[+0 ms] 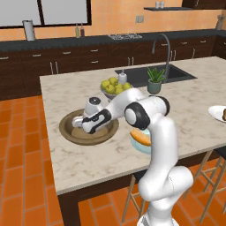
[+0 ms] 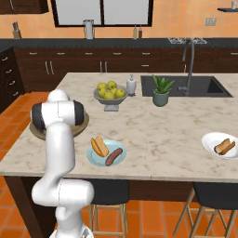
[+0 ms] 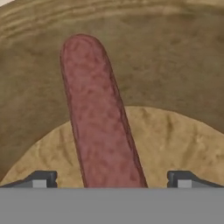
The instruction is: Place one bun and one sausage from the bowl on each plate.
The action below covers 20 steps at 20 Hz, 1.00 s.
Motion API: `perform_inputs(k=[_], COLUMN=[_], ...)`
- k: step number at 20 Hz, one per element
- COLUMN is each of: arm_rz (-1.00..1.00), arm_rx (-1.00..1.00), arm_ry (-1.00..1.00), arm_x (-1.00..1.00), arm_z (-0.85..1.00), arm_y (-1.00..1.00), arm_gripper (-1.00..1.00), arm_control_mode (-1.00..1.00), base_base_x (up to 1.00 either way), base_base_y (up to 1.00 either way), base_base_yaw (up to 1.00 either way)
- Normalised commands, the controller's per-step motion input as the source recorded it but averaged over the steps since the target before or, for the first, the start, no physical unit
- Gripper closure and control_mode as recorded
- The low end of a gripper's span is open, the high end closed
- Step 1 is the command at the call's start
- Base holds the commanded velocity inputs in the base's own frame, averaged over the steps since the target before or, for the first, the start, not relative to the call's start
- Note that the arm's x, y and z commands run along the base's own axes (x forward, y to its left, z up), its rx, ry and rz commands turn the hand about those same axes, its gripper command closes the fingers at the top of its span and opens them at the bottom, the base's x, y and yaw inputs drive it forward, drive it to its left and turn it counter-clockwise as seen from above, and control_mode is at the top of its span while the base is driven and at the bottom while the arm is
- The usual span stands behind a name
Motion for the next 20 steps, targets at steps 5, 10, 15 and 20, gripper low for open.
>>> perform_inputs(k=[5,10,15,20], arm_rz=[0.0,0.0,0.0,0.0], arm_rx=[0.0,0.01,0.01,0.0], arm_ry=[-0.05,-0.09,-0.09,-0.04], arm_x=[0.0,-0.15,-0.42,-0.63], arm_z=[-0.06,0.5,1.0,0.93], arm_y=[0.01,-0.01,-0.22,-0.44], arm_gripper=[1.0,1.0,1.0,1.0], arm_control_mode=[-1.0,-1.0,-1.0,-1.0], base_base_x=[0.0,0.0,0.0,0.0], base_base_y=[0.0,0.0,0.0,0.0], base_base_yaw=[0.0,0.0,0.0,0.0])
